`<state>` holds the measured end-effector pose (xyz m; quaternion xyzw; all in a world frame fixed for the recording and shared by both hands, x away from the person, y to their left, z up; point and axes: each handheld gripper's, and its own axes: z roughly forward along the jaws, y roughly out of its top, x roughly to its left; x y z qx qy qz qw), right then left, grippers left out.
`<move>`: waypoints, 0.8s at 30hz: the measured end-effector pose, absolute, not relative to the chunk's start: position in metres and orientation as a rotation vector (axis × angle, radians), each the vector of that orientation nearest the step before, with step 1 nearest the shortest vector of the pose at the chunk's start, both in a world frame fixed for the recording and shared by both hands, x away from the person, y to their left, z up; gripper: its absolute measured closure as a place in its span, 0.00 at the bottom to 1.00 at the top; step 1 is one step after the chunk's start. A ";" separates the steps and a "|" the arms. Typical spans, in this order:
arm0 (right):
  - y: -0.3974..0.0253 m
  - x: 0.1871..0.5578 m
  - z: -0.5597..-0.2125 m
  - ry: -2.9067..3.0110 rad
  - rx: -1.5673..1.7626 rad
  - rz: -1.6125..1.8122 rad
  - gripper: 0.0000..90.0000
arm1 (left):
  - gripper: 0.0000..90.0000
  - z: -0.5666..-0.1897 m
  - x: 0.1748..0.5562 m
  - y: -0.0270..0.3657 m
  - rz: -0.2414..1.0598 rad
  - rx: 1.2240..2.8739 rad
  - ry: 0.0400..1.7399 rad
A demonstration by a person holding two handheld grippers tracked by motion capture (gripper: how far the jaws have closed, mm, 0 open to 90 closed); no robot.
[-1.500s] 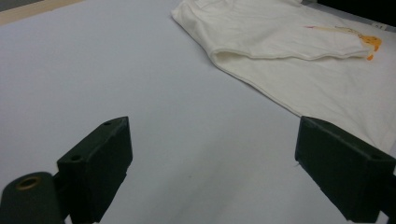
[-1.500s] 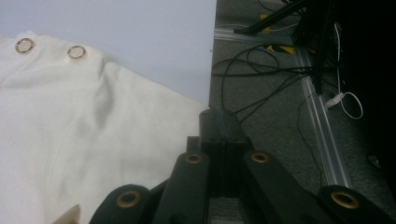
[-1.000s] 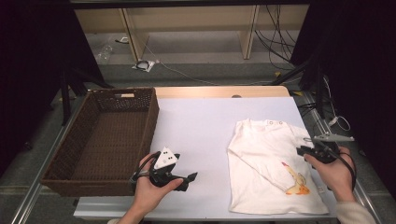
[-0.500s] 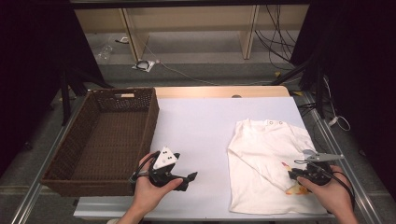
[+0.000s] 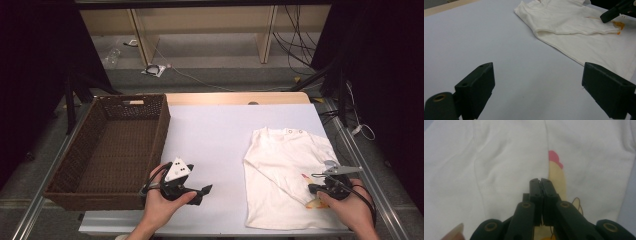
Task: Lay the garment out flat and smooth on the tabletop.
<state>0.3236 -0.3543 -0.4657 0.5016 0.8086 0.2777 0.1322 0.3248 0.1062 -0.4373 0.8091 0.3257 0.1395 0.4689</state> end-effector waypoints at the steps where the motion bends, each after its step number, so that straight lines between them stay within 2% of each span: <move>1: -0.354 0.324 -0.464 2.340 1.446 0.819 0.99 | 0.12 -0.437 0.325 0.106 0.336 1.976 0.797; 15: -0.341 0.326 -0.436 2.270 1.390 0.997 1.00 | 0.12 -0.433 0.323 0.099 0.329 1.965 0.765; 24: -0.314 0.338 -0.421 2.255 1.318 1.083 1.00 | 0.12 -0.428 0.322 0.091 0.328 1.972 0.730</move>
